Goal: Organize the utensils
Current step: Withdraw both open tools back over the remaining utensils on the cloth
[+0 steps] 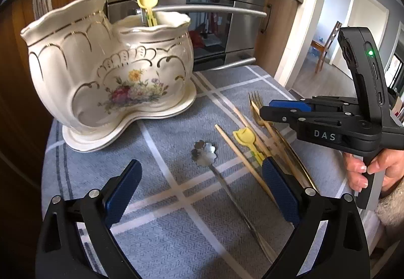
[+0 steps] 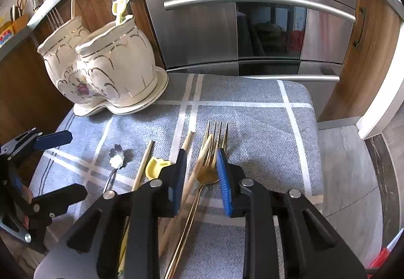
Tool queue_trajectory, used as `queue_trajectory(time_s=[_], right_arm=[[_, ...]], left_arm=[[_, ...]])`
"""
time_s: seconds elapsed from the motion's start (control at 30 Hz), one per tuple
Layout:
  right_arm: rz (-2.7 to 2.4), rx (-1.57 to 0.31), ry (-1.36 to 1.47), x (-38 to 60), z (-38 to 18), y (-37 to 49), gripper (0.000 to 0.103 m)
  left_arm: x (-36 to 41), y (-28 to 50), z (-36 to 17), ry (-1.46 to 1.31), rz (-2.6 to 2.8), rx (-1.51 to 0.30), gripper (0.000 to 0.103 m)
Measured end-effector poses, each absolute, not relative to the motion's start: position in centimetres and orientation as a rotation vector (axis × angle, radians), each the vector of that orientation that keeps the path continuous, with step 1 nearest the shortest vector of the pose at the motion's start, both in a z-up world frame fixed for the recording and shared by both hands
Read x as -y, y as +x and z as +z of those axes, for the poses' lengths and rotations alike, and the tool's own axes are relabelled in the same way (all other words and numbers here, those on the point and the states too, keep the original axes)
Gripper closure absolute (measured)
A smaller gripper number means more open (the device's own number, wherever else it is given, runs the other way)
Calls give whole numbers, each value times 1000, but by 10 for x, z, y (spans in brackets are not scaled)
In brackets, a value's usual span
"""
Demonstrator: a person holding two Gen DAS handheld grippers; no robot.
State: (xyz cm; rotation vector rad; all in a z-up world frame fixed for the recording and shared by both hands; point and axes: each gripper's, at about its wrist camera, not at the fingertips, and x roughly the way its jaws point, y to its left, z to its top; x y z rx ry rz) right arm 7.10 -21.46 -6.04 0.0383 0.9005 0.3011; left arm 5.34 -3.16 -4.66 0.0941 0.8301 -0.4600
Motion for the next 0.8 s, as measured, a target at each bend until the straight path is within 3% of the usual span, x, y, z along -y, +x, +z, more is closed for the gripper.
queue_trajectory(time_s=[0.3, 0.47, 0.57, 0.8], right_arm=[[287, -940, 53, 208, -70, 82, 86], [280, -951, 101, 214, -68, 82, 94], [290, -945, 154, 222, -64, 81, 94], [317, -910, 208, 230, -53, 75, 95]], left_arm=[[40, 58, -55, 122, -469, -833, 9], [44, 59, -61, 134, -482, -840, 16], [45, 60, -63, 137, -488, -840, 22], [40, 73, -66, 57, -502, -863, 52]])
